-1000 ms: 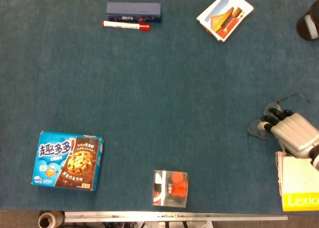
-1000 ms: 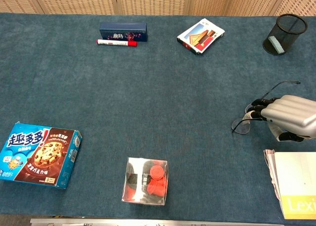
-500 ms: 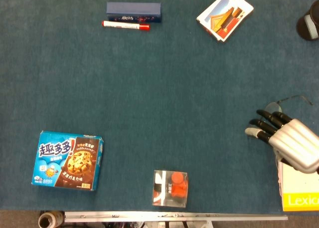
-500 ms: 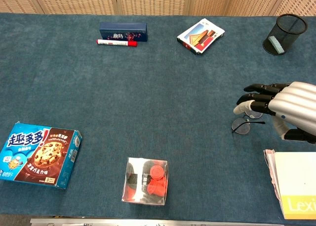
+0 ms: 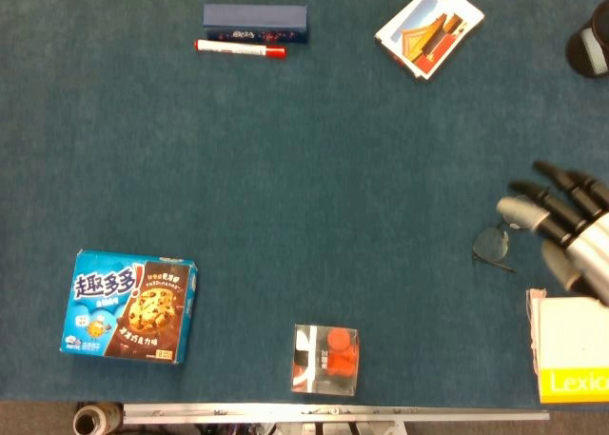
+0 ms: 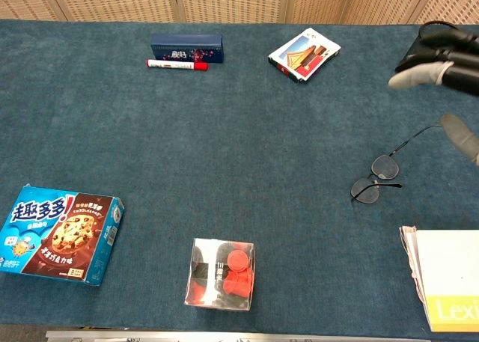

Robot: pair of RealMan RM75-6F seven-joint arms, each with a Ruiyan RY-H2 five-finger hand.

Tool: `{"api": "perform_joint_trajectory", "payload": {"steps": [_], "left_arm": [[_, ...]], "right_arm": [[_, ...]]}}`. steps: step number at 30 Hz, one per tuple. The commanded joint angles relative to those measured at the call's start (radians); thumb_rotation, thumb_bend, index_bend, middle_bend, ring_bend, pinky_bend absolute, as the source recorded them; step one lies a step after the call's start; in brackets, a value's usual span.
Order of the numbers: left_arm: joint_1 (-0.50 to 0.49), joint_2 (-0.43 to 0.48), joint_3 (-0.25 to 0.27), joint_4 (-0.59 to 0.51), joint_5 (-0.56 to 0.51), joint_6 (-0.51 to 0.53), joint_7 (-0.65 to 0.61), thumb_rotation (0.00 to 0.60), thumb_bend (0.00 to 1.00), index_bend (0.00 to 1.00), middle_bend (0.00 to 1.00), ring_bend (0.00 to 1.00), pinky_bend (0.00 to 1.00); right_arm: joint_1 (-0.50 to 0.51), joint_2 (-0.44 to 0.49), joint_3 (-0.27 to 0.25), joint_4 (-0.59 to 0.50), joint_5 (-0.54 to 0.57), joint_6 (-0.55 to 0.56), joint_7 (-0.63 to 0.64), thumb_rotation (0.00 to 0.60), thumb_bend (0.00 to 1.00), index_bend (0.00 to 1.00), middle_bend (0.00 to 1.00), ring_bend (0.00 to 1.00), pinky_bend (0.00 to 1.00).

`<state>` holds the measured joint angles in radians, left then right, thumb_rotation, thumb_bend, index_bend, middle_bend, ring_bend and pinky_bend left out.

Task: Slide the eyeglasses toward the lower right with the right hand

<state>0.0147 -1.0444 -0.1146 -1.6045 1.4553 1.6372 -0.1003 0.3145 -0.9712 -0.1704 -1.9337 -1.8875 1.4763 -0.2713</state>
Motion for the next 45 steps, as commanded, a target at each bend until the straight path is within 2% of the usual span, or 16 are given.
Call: {"api": "perform_joint_trajectory", "payload": {"steps": [1, 2, 5, 10, 15, 30, 45], "left_arm": [[0.000, 0.000, 0.000, 0.000, -0.001, -0.001, 0.000, 0.600, 0.22, 0.42, 0.29, 0.30, 0.46], [-0.001, 0.000, -0.001, 0.000, -0.001, -0.001, 0.000, 0.600, 0.22, 0.42, 0.29, 0.30, 0.46], [-0.001, 0.000, 0.000, -0.001, -0.001, -0.001, -0.001, 0.600, 0.22, 0.42, 0.29, 0.30, 0.46], [0.001, 0.000, -0.001, -0.001, -0.001, 0.003, -0.002, 0.600, 0.22, 0.42, 0.29, 0.30, 0.46], [0.001, 0.000, -0.001, -0.002, 0.000, 0.005, -0.002, 0.600, 0.22, 0.42, 0.29, 0.30, 0.46], [0.000, 0.000, 0.000, -0.002, 0.002, 0.003, 0.003, 0.600, 0.22, 0.42, 0.29, 0.30, 0.46], [-0.001, -0.001, 0.000, -0.003, 0.001, 0.001, 0.006, 0.600, 0.22, 0.42, 0.29, 0.30, 0.46]], "right_arm": [[-0.038, -0.048, 0.074, 0.063, 0.023, 0.075, -0.016, 0.600, 0.32, 0.18, 0.20, 0.07, 0.21], [-0.041, -0.056, 0.090, 0.076, 0.033, 0.085, -0.017, 0.600, 0.28, 0.17, 0.20, 0.07, 0.21], [-0.042, -0.079, 0.129, 0.124, 0.063, 0.096, -0.008, 0.600, 0.25, 0.16, 0.20, 0.07, 0.21], [-0.034, -0.118, 0.172, 0.221, 0.113, 0.082, 0.029, 0.600, 0.25, 0.16, 0.20, 0.07, 0.21], [-0.030, -0.152, 0.193, 0.321, 0.142, 0.063, 0.056, 0.600, 0.25, 0.16, 0.20, 0.07, 0.21], [-0.034, -0.198, 0.210, 0.494, 0.198, 0.018, 0.110, 0.600, 0.25, 0.16, 0.20, 0.07, 0.21], [-0.024, -0.255, 0.209, 0.592, 0.231, -0.039, 0.126, 0.600, 0.25, 0.16, 0.20, 0.07, 0.21]]}}
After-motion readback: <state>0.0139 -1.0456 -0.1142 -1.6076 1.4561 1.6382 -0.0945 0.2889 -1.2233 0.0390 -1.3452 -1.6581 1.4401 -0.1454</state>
